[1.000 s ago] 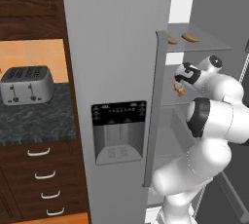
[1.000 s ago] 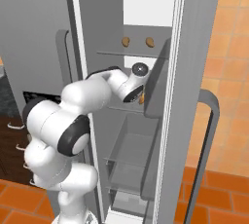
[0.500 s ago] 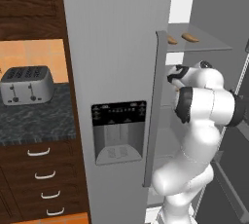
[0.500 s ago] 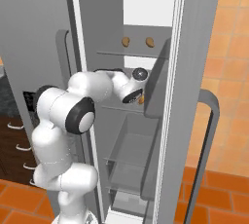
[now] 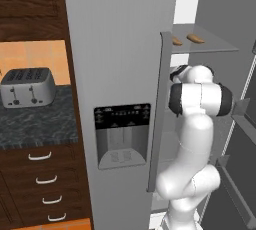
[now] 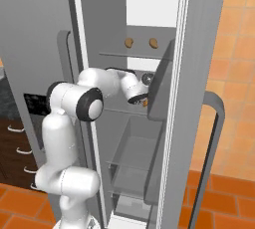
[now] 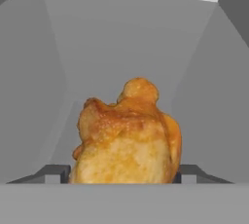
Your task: Place one sweet potato and one chicken drumstick in each tupperware on the nearby counter, to pack two identical lunches.
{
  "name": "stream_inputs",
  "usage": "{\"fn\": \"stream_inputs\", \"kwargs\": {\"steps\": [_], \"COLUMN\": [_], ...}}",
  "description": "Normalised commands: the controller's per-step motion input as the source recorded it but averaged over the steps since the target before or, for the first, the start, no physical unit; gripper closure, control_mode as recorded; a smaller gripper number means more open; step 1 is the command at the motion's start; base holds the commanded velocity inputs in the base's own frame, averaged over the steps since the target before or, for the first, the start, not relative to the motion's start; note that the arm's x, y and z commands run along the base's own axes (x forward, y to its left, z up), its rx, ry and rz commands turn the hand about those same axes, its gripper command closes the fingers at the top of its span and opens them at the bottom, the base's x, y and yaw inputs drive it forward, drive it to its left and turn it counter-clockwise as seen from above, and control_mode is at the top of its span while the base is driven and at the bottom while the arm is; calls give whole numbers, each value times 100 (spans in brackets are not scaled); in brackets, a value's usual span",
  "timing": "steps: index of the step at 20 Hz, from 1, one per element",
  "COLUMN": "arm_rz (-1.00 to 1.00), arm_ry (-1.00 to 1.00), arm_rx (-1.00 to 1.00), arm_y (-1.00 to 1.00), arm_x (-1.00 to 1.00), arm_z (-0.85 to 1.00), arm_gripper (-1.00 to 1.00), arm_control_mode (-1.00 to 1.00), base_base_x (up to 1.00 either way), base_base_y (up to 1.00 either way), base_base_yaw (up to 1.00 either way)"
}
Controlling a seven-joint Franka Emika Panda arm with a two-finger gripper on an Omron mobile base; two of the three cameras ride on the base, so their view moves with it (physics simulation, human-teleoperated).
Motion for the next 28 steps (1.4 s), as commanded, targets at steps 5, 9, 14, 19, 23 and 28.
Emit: {"fn": "stream_inputs", "kwargs": {"steps": [5, 9, 14, 19, 23, 28], "arm_rz": [11, 11, 18, 33, 6, -8], "arm_ry": [-5, 1, 32, 41, 28, 9], "arm_rx": [0, 1, -1, -6, -1, 0], "arm_y": [-3, 19, 63, 49, 0, 2], "arm_x": [-7, -99, -100, -100, -100, -100], "arm_z": [-61, 75, 100, 98, 57, 13], "arm_gripper": [100, 100, 100, 100, 100, 100], "arm_control_mode": [-100, -100, -100, -100, -100, -100], "base_base_x": [0, 0, 0, 0, 0, 0], "base_base_y": [0, 0, 0, 0, 0, 0], "base_base_yaw": [0, 0, 0, 0, 0, 0]}}
